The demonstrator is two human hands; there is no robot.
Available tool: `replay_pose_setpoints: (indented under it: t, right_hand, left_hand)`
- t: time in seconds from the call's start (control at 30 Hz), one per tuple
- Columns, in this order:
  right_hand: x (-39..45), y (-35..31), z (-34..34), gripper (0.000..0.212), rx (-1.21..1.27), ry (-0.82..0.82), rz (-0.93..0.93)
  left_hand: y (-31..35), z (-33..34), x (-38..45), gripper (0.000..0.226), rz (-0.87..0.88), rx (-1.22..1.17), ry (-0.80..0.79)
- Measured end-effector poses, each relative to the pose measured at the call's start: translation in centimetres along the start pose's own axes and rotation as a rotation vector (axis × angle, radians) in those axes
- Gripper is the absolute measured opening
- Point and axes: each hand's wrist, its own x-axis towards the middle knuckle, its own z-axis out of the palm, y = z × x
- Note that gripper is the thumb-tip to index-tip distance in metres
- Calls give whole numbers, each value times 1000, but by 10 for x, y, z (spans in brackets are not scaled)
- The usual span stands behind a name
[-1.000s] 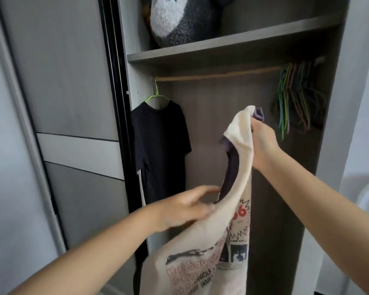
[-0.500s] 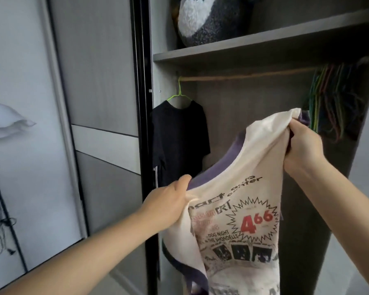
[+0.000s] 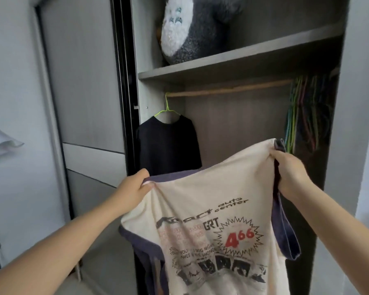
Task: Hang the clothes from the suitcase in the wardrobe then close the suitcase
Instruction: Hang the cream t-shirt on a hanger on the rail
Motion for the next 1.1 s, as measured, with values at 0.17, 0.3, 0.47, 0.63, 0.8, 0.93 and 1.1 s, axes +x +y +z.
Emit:
replay_pose_setpoints:
  t: [0.17,0.3,0.47,0.63,0.8,0.93,1.1]
  right_hand:
    - [34,8,9,27,-555,-174,-70]
    - [48,8,21,19,-899,-257,-167]
    - [70,-10,36,26,-1236,-148,-330]
    - [107,-28,38,27,-1564,79,-465]
    - [157,-43,55,30,-1877,436,-330]
    - [200,-40,52,31,-1962,741,-279]
    - [228,-36,42,28,-1858,848,-183]
  left_hand:
    - [27,8,26,29,-51,-242,229]
    - [45,19,54,29,-12,-335,253]
    - [53,32,98,29,31,-395,191]
    - [26,48,135,24,99,-332,106]
    - [-15,40,192,31,109,-230,123]
    - [-31,39,237,36,148,-227,125]
    - [-31,56,272,29,248,-297,121]
